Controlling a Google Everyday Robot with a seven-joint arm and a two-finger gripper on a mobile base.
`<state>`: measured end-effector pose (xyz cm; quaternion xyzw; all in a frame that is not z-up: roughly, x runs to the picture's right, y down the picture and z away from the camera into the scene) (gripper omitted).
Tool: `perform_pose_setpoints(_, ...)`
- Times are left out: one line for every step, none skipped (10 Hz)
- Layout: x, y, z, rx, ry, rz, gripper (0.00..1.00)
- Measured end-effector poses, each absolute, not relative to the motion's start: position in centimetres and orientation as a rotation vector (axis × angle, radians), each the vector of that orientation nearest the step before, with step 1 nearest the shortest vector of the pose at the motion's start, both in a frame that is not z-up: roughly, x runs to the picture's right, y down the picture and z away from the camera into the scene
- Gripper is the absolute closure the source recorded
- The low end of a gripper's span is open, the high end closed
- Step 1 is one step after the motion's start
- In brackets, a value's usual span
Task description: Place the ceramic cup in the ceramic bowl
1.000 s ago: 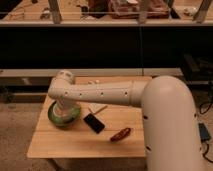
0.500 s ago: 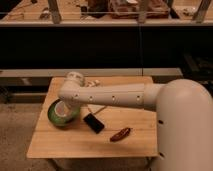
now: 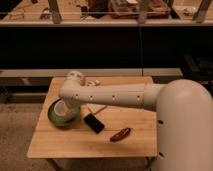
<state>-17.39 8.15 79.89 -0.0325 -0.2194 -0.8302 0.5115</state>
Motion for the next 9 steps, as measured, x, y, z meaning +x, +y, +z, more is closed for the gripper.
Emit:
perform_pose_setpoints(-19.8, 7.1, 80.8, -0.059, -0.554, -2.033, 0.35)
perform_pose_setpoints(-21.9, 6.2, 81.5, -0.045, -0.568, -2.052, 0.35)
perform_pose_setpoints(-23.8, 5.2, 82.3, -0.033, -0.573, -2.064, 0.35)
perform_pose_setpoints(-26.4, 3.9, 83.2, -0.009, -0.580, -2.082, 0.35)
perform_pose_setpoints(-27.9, 2.8, 83.4, 0.017, -0.577, -2.096, 0.35)
perform_pose_setpoints(-28.7, 1.9, 82.9, 0.043, -0.569, -2.111, 0.35)
perform_pose_setpoints(-29.0, 1.2, 82.0, 0.063, -0.556, -2.122, 0.35)
perform_pose_setpoints(-28.9, 0.6, 80.3, 0.082, -0.531, -2.128, 0.35)
perform_pose_setpoints(-28.3, 0.1, 79.2, 0.093, -0.508, -2.126, 0.35)
